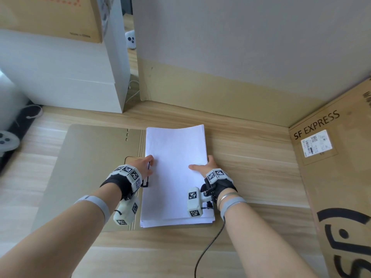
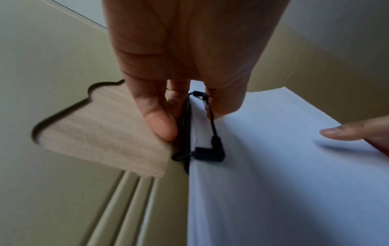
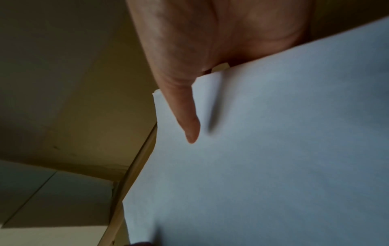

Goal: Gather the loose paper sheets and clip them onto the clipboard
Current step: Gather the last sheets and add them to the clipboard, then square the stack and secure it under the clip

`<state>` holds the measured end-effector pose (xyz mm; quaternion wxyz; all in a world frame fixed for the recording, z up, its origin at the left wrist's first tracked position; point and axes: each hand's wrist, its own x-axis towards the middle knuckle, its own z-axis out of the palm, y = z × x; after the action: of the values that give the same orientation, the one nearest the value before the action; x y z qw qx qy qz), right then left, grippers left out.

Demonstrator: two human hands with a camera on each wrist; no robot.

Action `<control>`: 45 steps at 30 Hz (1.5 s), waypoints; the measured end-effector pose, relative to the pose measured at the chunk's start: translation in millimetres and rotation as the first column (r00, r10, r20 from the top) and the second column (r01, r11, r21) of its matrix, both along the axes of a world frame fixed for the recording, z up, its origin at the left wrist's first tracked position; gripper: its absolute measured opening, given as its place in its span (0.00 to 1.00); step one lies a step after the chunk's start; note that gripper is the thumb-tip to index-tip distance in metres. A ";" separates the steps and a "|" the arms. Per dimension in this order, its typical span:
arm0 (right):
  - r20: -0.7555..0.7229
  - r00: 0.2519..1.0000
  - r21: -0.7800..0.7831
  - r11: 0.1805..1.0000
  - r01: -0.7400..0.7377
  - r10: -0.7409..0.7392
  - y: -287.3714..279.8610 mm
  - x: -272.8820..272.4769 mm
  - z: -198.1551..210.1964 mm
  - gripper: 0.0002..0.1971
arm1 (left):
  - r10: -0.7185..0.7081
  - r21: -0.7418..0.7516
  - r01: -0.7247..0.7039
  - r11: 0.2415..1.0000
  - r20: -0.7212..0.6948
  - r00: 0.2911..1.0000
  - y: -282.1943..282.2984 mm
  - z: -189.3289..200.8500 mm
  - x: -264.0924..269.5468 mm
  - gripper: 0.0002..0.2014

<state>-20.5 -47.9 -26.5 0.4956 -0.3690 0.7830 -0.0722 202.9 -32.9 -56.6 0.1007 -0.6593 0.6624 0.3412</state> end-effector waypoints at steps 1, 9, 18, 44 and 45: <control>0.019 0.999 -0.021 0.999 0.036 -0.036 0.4 -2.1 -0.6 0.45 | 0.004 0.001 -0.004 1.000 0.002 1.000 0.2 0.0 0.4 0.10; 0.012 1.000 -0.013 1.000 -0.006 0.006 10.8 -15.3 -8.2 0.25 | 0.089 0.007 -0.089 0.996 -0.053 0.995 1.5 -3.5 0.1 0.16; 0.002 0.975 -0.292 0.932 0.214 -0.223 8.6 -99.0 17.4 0.16 | 0.050 -0.022 -0.048 0.999 0.149 0.987 -1.1 -9.3 -4.2 0.22; 0.322 0.941 -0.456 0.853 0.253 -0.107 -7.0 -73.8 76.1 0.20 | 0.279 0.167 -0.428 0.888 -0.936 0.215 -56.4 81.2 -56.1 0.14; 0.331 0.938 -0.467 0.848 0.253 -0.098 -8.2 -74.1 74.1 0.20 | 0.277 0.152 -0.447 0.881 -0.934 0.228 -55.7 81.4 -55.9 0.15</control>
<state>-94.6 -56.0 47.6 0.4846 -0.3961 0.6849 -0.3731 147.0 -88.6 24.8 -0.4312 -0.4788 0.4470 0.6205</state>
